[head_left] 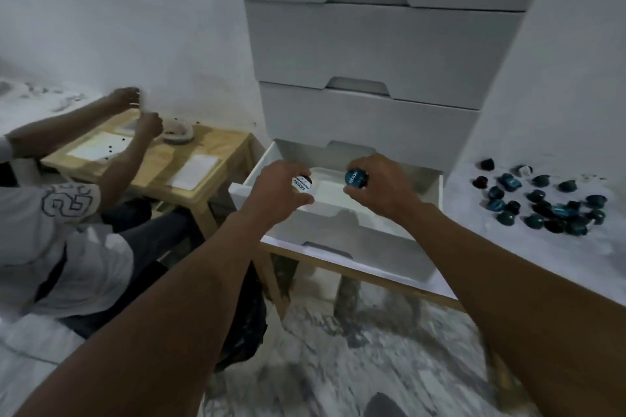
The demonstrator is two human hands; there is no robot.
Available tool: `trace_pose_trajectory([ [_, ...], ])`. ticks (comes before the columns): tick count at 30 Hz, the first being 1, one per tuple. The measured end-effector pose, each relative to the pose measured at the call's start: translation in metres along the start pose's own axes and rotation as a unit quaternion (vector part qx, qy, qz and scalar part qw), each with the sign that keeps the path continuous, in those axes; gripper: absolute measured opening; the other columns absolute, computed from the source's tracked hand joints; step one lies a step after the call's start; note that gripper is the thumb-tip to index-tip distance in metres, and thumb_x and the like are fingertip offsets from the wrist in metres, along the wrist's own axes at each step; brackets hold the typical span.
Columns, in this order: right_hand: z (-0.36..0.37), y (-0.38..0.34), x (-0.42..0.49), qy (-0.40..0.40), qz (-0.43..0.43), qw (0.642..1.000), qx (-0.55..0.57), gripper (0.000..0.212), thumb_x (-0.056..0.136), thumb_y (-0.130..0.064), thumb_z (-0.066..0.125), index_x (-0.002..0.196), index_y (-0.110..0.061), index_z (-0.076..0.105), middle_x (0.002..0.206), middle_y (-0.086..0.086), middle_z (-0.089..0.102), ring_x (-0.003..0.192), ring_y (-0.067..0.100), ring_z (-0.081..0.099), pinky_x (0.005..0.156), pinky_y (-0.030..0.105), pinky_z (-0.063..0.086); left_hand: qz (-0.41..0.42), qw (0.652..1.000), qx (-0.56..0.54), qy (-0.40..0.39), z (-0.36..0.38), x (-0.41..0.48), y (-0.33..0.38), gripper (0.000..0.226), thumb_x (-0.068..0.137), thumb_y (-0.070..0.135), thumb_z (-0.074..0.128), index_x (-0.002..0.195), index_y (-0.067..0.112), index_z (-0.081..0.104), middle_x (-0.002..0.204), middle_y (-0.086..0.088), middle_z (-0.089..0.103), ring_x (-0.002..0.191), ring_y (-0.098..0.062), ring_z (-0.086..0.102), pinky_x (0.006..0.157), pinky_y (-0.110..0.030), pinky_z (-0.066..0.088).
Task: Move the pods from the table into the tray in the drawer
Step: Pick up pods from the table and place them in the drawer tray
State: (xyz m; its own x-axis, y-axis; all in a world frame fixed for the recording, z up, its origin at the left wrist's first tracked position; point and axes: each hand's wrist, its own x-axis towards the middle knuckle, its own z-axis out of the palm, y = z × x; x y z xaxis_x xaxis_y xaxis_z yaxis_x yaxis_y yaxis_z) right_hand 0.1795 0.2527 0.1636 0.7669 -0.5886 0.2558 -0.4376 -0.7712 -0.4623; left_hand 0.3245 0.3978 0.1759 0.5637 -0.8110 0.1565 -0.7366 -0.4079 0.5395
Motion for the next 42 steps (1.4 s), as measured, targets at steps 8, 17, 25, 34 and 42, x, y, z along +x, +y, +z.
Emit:
trace_pose_trajectory([
  [8, 0.043, 0.009, 0.050, -0.032, 0.049, 0.998, -0.006, 0.041, 0.075, -0.027, 0.076, 0.112, -0.015, 0.063, 0.105, 0.008, 0.061, 0.092, 0.022, 0.055, 0.078, 0.028, 0.040, 0.000, 0.996, -0.044, -0.075, 0.015, 0.063, -0.034, 0.047, 0.064, 0.026, 0.085, 0.107, 0.017, 0.068, 0.104, -0.003, 0.066, 0.087, -0.017, 0.060, 0.072, -0.024, 0.047],
  [17, 0.092, 0.057, 0.104, -0.113, 0.109, 0.987, 0.039, 0.043, 0.072, -0.026, 0.080, 0.110, -0.016, 0.064, 0.109, 0.009, 0.063, 0.097, 0.023, 0.058, 0.079, 0.024, 0.041, -0.009, 0.981, 0.001, -0.191, 0.053, 0.143, -0.062, 0.042, 0.074, 0.027, 0.080, 0.112, 0.019, 0.065, 0.112, 0.002, 0.063, 0.091, -0.013, 0.057, 0.075, -0.020, 0.042],
  [25, 0.125, 0.077, 0.120, -0.205, 0.165, 0.964, 0.043, 0.046, 0.078, -0.026, 0.070, 0.121, -0.018, 0.057, 0.114, 0.007, 0.062, 0.104, 0.023, 0.057, 0.085, 0.027, 0.045, 0.027, 0.960, 0.062, -0.273, 0.082, 0.175, -0.087, 0.034, 0.079, 0.032, 0.071, 0.112, 0.025, 0.066, 0.109, 0.001, 0.065, 0.088, -0.013, 0.056, 0.072, -0.014, 0.039],
  [34, 0.138, 0.073, 0.104, -0.276, 0.209, 0.938, 0.034, 0.028, 0.081, -0.019, 0.069, 0.108, -0.014, 0.066, 0.108, 0.005, 0.065, 0.081, 0.015, 0.059, 0.075, 0.026, 0.048, 0.147, 0.887, 0.126, -0.419, 0.111, 0.181, -0.096, 0.032, 0.073, 0.032, 0.074, 0.102, 0.020, 0.066, 0.101, -0.002, 0.066, 0.094, -0.020, 0.059, 0.074, -0.027, 0.047],
  [42, 0.147, 0.067, 0.099, -0.291, 0.264, 0.919, 0.041, 0.028, 0.075, -0.018, 0.076, 0.103, -0.015, 0.070, 0.100, 0.002, 0.067, 0.073, 0.013, 0.057, 0.059, 0.015, 0.043, 0.183, 0.861, 0.154, -0.450, 0.126, 0.184, -0.111, 0.033, 0.078, 0.026, 0.076, 0.107, 0.016, 0.063, 0.107, -0.008, 0.059, 0.089, -0.024, 0.056, 0.075, -0.030, 0.045],
])
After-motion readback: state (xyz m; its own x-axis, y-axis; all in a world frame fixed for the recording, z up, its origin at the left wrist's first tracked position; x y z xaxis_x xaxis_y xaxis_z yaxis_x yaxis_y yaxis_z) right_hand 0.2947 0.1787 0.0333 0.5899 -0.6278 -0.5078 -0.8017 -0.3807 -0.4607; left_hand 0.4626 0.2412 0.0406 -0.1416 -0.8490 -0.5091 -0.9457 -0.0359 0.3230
